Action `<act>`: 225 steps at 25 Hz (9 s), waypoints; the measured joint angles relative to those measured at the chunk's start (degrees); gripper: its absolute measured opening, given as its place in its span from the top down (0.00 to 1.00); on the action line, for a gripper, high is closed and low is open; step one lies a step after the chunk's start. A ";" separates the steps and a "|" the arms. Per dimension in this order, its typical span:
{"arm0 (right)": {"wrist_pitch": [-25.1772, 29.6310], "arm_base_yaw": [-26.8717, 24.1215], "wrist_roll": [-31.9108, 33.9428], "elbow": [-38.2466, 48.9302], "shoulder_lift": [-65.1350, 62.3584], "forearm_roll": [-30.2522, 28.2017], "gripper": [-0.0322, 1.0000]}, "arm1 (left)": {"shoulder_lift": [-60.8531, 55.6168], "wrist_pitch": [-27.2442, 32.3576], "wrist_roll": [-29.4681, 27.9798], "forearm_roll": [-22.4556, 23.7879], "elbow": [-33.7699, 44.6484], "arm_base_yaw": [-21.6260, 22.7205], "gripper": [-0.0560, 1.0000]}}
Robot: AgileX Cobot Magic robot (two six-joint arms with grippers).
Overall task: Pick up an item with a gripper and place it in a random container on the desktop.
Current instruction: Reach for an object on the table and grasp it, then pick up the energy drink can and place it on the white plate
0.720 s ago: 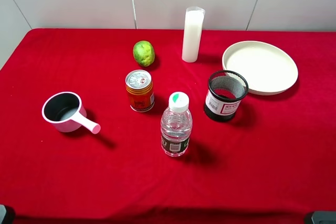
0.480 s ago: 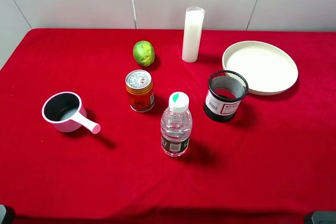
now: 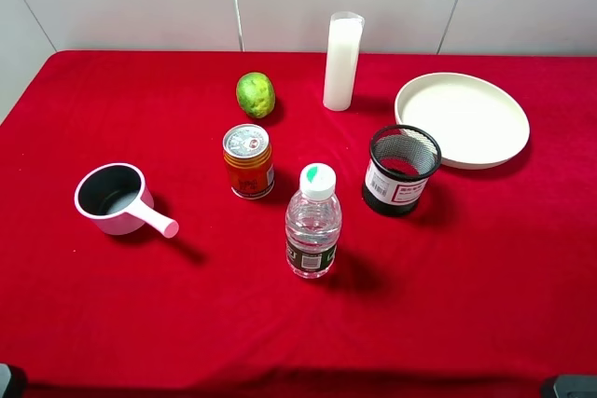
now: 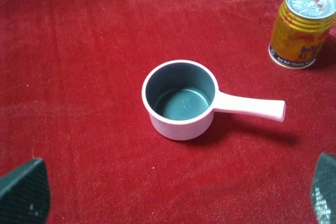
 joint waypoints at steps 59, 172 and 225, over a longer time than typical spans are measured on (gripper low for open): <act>5.84 48.68 -10.91 -52.99 85.10 5.31 0.30 | 0.00 0.00 0.00 0.00 0.00 0.00 0.01; -11.99 55.28 -16.44 -64.70 128.85 1.09 0.40 | 0.00 0.00 0.02 0.00 0.00 0.00 0.01; 1.11 55.28 -16.44 -64.70 117.20 1.44 0.49 | 0.00 0.00 0.02 0.00 0.00 0.00 0.01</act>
